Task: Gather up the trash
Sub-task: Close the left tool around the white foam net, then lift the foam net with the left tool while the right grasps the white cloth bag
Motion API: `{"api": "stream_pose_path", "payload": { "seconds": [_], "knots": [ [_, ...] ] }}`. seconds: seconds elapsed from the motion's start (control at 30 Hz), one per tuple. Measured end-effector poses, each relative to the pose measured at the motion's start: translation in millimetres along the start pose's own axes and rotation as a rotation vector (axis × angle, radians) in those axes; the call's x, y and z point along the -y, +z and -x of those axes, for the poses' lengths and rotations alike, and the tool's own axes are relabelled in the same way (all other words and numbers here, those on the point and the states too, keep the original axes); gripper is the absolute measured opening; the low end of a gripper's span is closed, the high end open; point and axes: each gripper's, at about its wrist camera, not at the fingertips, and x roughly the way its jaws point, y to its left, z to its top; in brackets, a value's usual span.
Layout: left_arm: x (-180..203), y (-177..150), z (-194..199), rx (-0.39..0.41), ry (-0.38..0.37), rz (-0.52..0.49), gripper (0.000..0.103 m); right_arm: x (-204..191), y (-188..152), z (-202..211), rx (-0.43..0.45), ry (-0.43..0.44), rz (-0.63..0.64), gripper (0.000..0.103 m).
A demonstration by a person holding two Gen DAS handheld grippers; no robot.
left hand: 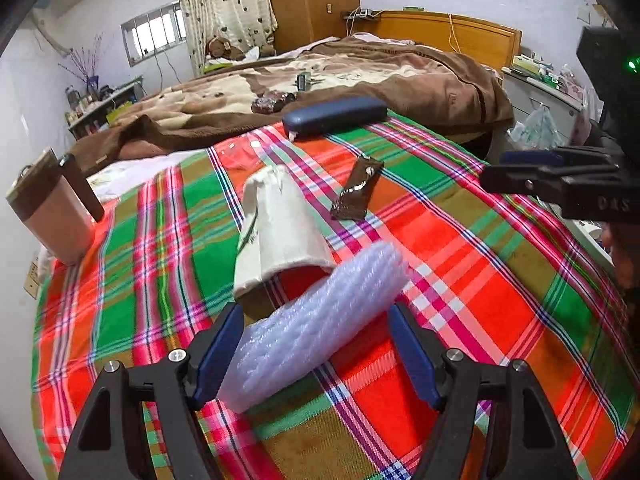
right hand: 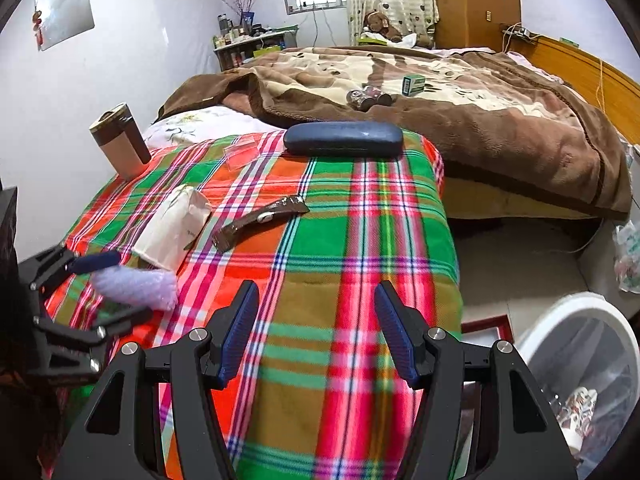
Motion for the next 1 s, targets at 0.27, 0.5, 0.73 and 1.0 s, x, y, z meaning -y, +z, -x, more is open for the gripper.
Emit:
{"api": "stream_pose_path", "payload": {
  "seconds": [0.27, 0.5, 0.73, 1.0],
  "knots": [
    [-8.0, -2.9, 1.1, -0.007, -0.040, 0.052, 0.056, -6.2, 0.9, -9.1, -0.012, 0.008, 0.000, 0.061],
    [-10.4, -0.6, -6.0, -0.019, -0.052, 0.078, 0.057, -7.4, 4.5, -13.1, -0.009, 0.005, -0.004, 0.061],
    [-12.7, -5.6, 0.9, -0.011, -0.065, 0.108, 0.041, -6.1, 6.1, -18.3, -0.015, 0.004, -0.021, 0.061],
    [-24.8, -17.4, 14.2, 0.003, -0.102, 0.172, 0.036, -8.2, 5.5, -21.9, -0.024, 0.009, -0.023, 0.061]
  ]
}}
